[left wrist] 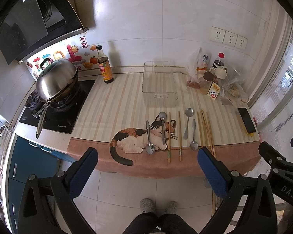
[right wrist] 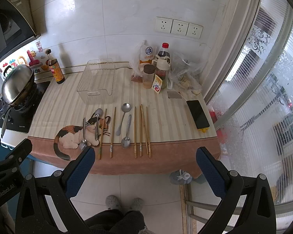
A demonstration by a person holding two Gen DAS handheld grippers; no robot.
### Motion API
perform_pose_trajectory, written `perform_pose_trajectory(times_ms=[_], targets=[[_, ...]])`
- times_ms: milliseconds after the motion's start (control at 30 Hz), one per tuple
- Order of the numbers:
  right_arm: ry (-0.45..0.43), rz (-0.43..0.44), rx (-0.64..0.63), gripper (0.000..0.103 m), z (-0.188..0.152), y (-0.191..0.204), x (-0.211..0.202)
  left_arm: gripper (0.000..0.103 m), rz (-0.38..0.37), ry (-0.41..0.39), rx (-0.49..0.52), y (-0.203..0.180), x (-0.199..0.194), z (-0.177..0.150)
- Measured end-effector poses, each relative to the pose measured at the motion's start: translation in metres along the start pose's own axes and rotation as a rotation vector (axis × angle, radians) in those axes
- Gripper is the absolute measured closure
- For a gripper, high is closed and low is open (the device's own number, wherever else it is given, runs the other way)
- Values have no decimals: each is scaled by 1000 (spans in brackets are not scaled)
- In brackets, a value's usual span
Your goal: Organize utensils
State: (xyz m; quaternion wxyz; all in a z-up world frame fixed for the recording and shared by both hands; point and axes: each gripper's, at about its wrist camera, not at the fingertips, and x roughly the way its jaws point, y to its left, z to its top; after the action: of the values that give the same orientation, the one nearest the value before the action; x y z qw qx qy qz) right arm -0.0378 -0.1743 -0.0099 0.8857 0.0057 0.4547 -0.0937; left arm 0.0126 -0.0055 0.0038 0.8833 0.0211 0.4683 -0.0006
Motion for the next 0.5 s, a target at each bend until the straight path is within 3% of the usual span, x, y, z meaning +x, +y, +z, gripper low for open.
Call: perform_pose_trajectory(times_ms=[500], targets=[[10, -7, 1, 0, 3, 5, 4, 0, -18, 7, 1, 1, 9, 7]])
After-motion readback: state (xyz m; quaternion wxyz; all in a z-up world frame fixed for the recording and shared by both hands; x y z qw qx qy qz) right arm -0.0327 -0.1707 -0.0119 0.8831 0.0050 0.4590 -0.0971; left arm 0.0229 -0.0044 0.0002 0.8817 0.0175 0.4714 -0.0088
